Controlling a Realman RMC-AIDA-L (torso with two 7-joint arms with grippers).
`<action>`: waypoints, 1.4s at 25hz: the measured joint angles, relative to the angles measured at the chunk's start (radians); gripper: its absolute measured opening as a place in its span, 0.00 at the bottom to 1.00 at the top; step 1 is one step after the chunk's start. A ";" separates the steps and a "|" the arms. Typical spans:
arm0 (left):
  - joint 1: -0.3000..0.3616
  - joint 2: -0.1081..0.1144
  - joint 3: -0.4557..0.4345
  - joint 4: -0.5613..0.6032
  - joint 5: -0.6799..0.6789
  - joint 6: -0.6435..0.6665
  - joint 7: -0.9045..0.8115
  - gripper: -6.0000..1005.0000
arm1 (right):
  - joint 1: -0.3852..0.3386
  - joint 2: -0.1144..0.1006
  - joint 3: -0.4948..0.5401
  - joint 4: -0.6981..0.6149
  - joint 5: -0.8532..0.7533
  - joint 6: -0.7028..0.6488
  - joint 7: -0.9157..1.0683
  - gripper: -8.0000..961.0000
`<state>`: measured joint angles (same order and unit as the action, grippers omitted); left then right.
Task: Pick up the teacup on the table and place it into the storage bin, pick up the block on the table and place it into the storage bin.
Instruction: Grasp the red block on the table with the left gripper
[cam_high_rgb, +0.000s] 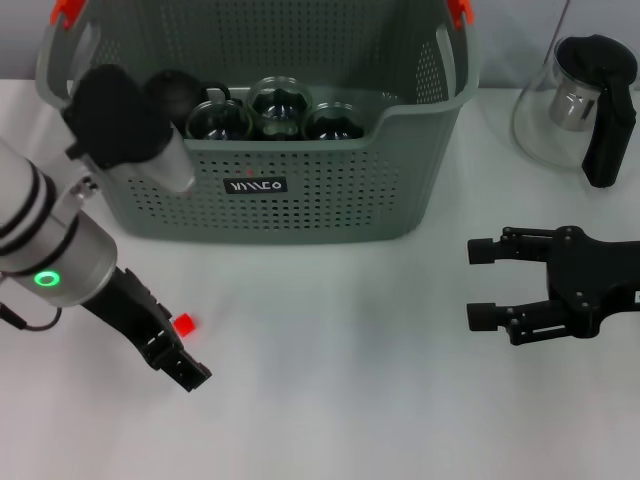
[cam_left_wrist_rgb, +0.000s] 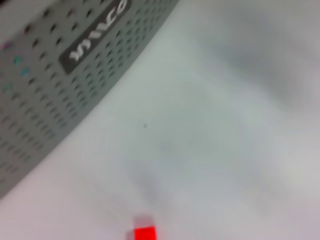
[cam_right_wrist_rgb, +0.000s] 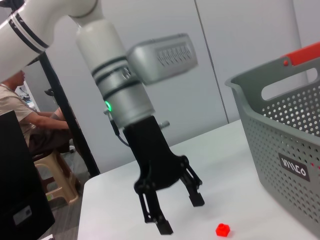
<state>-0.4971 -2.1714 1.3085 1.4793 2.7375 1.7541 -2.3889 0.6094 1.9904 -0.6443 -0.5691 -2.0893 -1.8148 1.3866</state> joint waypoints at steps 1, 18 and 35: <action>-0.004 0.000 0.009 -0.022 0.011 -0.022 -0.009 0.92 | 0.000 0.000 0.000 0.000 0.000 0.000 0.000 0.98; -0.173 0.005 0.042 -0.258 0.117 -0.157 -0.189 0.92 | 0.003 -0.001 0.000 0.000 0.000 0.000 0.006 0.98; -0.188 0.024 0.103 -0.359 0.119 -0.239 -0.195 0.89 | 0.007 -0.001 0.000 0.000 0.000 -0.001 0.002 0.98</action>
<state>-0.6848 -2.1474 1.4117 1.1200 2.8563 1.5154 -2.5840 0.6168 1.9895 -0.6443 -0.5691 -2.0893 -1.8161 1.3891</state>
